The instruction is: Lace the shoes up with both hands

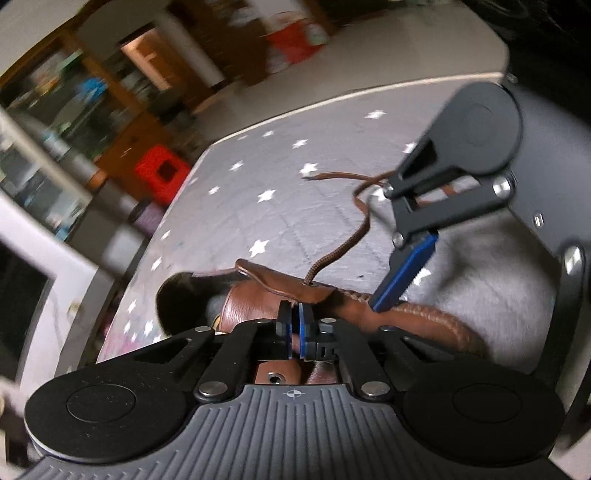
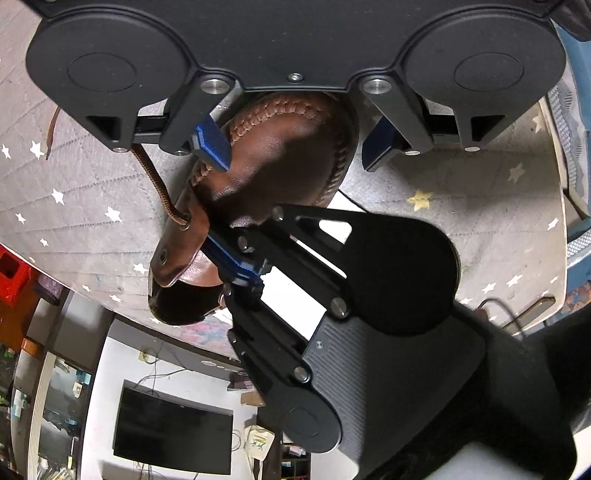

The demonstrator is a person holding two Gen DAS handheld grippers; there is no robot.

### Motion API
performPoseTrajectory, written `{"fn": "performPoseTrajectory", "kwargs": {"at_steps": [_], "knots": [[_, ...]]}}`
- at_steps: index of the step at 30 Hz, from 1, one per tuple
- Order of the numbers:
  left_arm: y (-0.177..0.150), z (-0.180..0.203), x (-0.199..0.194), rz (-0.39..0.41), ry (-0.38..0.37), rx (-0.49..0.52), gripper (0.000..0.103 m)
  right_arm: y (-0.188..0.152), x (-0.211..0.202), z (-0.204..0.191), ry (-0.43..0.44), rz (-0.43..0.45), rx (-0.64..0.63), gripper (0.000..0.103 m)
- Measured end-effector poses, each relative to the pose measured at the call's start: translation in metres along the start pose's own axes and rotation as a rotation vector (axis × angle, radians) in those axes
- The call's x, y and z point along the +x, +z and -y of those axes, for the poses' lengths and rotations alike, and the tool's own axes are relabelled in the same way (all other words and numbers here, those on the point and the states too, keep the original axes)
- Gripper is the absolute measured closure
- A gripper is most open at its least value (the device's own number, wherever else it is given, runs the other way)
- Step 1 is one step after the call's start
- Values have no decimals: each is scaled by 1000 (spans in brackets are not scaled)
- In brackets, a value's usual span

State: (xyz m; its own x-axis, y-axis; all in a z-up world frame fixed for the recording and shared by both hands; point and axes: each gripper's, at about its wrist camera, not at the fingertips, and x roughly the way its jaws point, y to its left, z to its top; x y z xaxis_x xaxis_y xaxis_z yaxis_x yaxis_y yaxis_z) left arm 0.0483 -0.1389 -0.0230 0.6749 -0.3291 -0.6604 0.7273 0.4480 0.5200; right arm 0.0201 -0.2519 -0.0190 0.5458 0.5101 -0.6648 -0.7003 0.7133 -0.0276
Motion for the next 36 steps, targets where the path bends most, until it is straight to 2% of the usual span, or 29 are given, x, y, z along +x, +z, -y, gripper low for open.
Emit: {"fn": "performPoseTrajectory", "kwargs": {"at_steps": [4,8,10,16,20,24,26,29,31,36], "knots": [[1,2,-8,-25,146,-141,103,-1,0,-4,-20,2,1,22],[-2,-2,-22,4,176,-251,103,-2,1,-6,-34,8,4,22],[-3,4,-29,32,157,-192,103,-2,1,-7,-39,11,9,22],[-4,6,-24,8,139,-54,102,-4,-2,1,-26,25,34,21],[-8,3,-22,16,108,-6,101,0,-14,9,-49,85,64,22],[-12,-4,-16,20,96,-44,100,6,-22,25,-112,108,89,27],[-15,-7,-14,24,88,-75,100,9,-25,33,-151,117,101,32],[-19,-8,-13,30,82,-103,100,14,-31,48,-178,135,149,36],[-19,-5,-13,32,87,-104,100,19,-33,57,-197,150,187,46],[-16,3,-17,38,91,-102,100,42,-20,68,-200,156,233,52]]}}
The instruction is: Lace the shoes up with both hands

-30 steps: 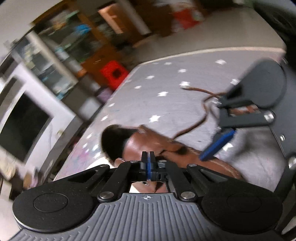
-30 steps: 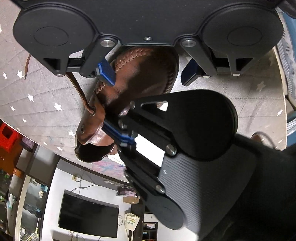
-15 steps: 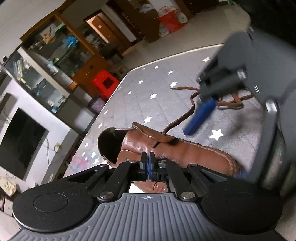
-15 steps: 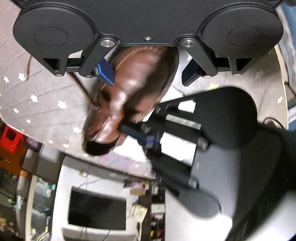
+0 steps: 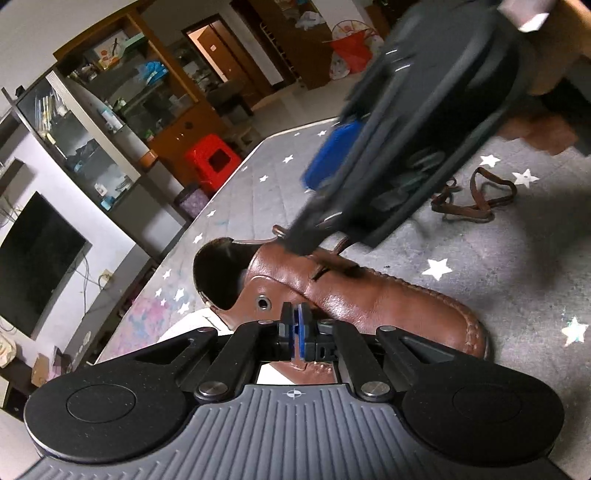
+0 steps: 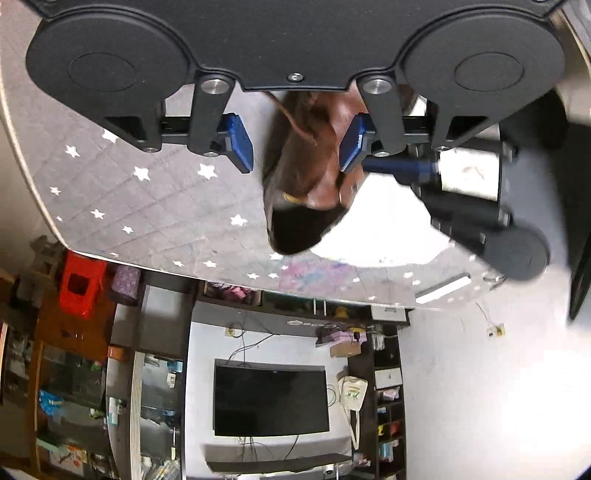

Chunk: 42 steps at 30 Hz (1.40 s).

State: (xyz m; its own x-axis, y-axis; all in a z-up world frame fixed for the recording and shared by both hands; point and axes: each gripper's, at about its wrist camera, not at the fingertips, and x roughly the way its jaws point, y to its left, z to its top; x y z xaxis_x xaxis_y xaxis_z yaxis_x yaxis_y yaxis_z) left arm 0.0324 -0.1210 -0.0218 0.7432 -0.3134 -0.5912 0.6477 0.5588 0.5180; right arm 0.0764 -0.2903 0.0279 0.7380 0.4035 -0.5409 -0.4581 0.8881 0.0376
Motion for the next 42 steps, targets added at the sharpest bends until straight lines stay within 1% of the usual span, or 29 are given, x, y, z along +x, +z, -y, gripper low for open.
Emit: {"fn": "performPoseTrajectory", "kwargs": {"at_steps": [2,4,5,6,7,9,13,15,18,20,22,29,33,40,41,42], "knots": [[0,0,-1,4,-1,1,100,4,9,-2,-10,-9,4,53],[0,-1,-1,7,-3,4,100,7,20,-2,-31,-32,-1,57],[1,-1,-1,9,-4,5,99,7,24,-2,-38,-41,1,61],[1,-2,-1,11,-4,8,99,6,26,-3,-38,-48,-4,65],[2,-1,-1,13,-4,11,99,6,27,-2,-32,-54,-4,66],[4,-1,-3,19,-5,18,99,5,25,-1,-28,-60,-4,71],[9,4,-6,36,-8,57,98,4,16,1,-40,-64,-25,72],[12,6,-5,43,-14,80,95,2,14,6,-38,-68,-24,74],[15,11,-1,45,-22,114,88,0,10,11,-14,-71,3,79],[16,15,0,44,-26,129,87,-1,8,18,11,-71,35,80],[19,17,5,43,-33,146,87,-2,7,26,43,-74,78,84],[25,21,19,46,-53,202,85,0,8,44,110,-93,192,84],[27,15,25,60,-95,219,84,0,8,47,118,-97,194,84],[26,11,30,75,-145,271,84,1,10,45,127,-104,181,84],[26,10,30,76,-150,276,85,1,10,46,129,-105,182,84],[27,11,30,74,-156,276,92,1,10,46,131,-106,182,84]]}}
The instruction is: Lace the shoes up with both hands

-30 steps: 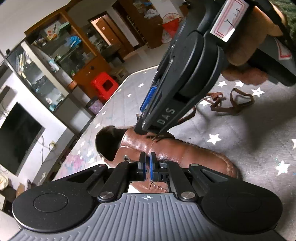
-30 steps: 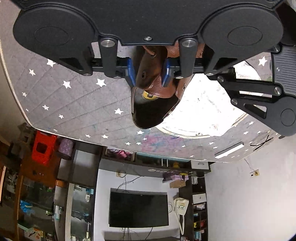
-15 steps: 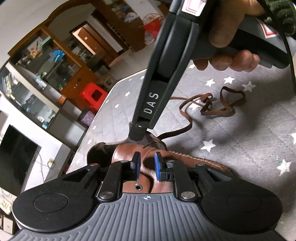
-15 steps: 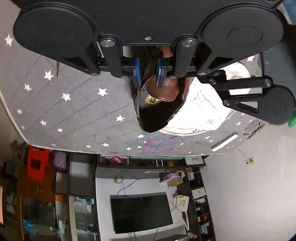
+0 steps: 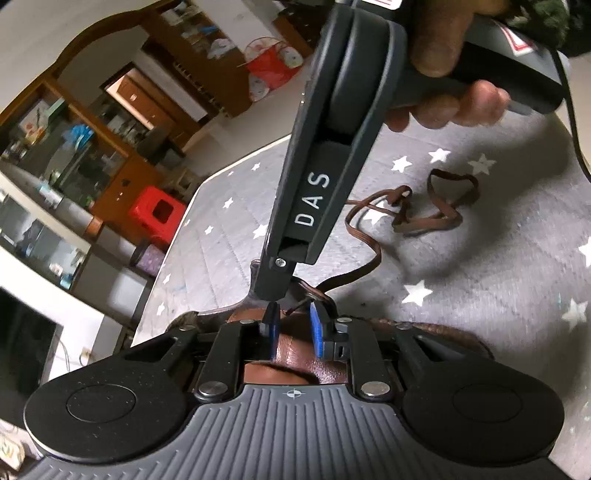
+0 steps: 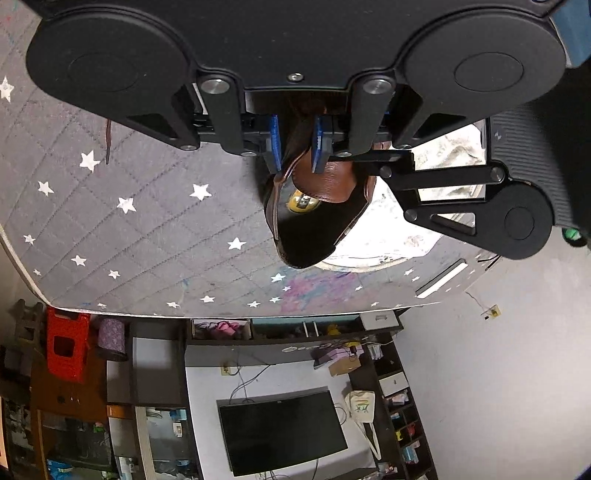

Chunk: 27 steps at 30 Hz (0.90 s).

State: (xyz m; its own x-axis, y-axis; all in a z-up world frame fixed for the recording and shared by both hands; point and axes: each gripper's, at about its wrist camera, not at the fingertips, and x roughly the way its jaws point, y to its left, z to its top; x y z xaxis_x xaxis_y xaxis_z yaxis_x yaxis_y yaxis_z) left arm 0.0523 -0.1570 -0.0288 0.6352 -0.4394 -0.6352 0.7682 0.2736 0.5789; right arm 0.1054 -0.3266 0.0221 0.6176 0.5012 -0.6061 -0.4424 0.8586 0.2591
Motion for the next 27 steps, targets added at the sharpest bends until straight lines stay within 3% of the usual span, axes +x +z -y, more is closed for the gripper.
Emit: {"fn": "performPoseTrajectory", "kwargs": {"at_steps": [2,9,17,23,27], "knots": [[1,2,1,-4,-12,-8,97,1,-1,1,3,0,1,84],[4,11,2,-31,41,-70,100,0,-1,-1,4,5,-4,84],[7,29,-4,-121,230,-208,100,-1,-1,-5,-17,17,-13,84],[-2,20,-26,-111,294,-339,101,-1,0,-10,-32,25,-39,84],[-4,14,-40,-108,344,-358,101,-2,1,-19,-41,29,-111,84]]}}
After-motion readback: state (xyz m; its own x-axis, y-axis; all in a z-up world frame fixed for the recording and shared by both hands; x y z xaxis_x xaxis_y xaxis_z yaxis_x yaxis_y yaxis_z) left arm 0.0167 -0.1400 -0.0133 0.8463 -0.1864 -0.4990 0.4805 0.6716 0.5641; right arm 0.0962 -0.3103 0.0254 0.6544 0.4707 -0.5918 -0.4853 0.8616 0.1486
